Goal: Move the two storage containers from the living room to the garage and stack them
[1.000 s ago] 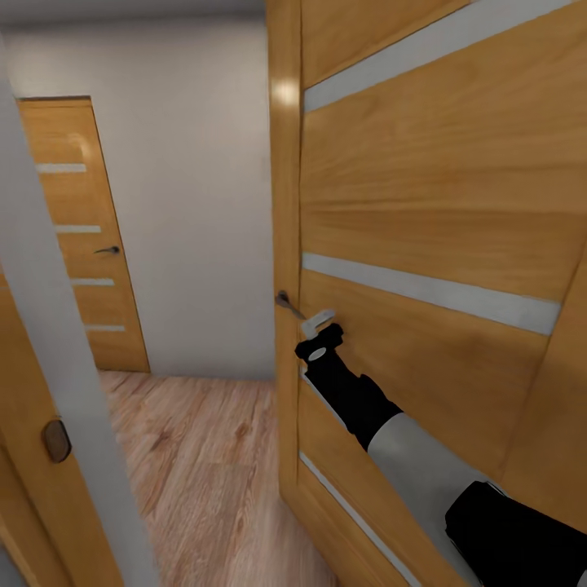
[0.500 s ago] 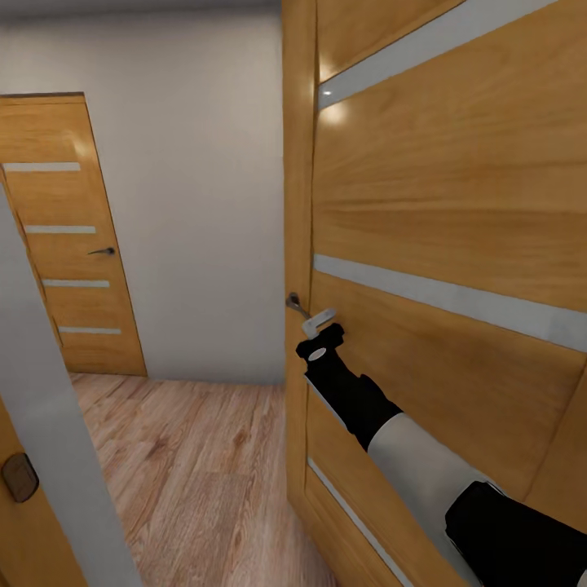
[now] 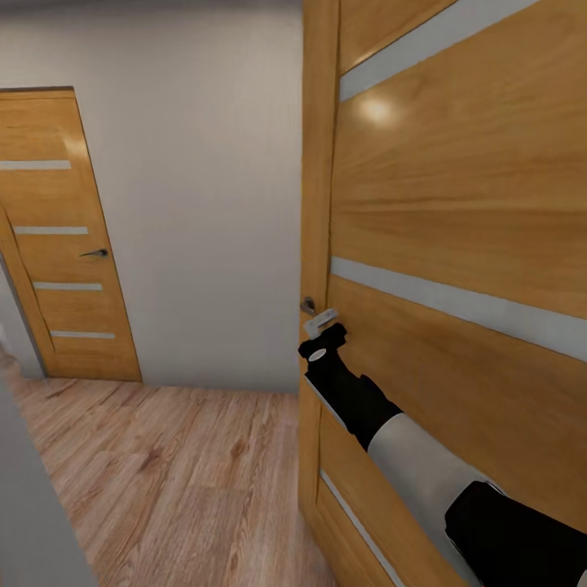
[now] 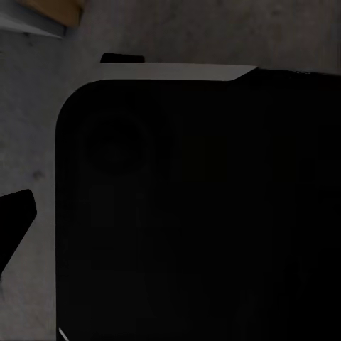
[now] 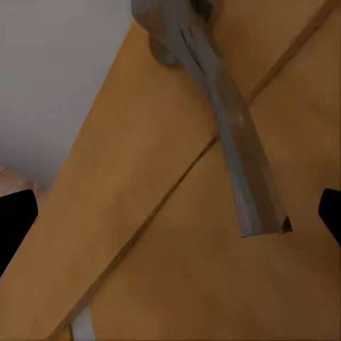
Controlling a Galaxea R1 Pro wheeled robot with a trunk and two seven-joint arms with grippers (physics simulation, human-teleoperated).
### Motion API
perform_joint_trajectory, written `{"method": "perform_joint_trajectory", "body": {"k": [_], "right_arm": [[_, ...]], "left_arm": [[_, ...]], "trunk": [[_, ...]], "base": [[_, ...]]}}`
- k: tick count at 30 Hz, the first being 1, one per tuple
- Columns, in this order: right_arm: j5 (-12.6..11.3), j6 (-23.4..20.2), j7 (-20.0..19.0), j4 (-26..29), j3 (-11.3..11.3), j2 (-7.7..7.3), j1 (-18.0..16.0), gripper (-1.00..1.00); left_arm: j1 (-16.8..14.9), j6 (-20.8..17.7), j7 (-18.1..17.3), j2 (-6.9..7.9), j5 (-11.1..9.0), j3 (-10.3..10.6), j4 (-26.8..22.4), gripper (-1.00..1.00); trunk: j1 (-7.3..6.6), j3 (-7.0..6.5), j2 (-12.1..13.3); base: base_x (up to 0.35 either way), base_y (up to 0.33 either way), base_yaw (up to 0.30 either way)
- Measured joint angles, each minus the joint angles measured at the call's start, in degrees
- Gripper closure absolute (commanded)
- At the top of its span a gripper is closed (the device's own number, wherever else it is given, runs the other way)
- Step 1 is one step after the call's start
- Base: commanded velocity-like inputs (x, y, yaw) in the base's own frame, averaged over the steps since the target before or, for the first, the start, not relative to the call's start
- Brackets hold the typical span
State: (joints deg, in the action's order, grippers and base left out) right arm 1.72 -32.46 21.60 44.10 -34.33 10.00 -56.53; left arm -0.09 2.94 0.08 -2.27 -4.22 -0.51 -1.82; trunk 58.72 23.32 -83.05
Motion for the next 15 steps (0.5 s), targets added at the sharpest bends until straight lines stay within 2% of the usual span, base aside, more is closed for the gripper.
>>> {"method": "perform_joint_trajectory", "body": {"k": [11,15], "right_arm": [[0.14,-0.3,0.46,0.02,-0.08,0.0,-0.01,-1.0],[-0.17,-0.3,0.43,0.04,-0.16,0.0,-0.02,-1.0]], "left_arm": [[-0.01,0.0,0.08,-0.06,0.0,-0.07,0.01,-1.0],[-0.01,-0.01,0.08,-0.04,-0.02,-0.07,0.01,-1.0]], "trunk": [[0.01,-0.01,0.0],[0.01,-0.01,0.0]], "base": [[0.01,0.0,0.0],[0.0,-0.217,0.0]]}}
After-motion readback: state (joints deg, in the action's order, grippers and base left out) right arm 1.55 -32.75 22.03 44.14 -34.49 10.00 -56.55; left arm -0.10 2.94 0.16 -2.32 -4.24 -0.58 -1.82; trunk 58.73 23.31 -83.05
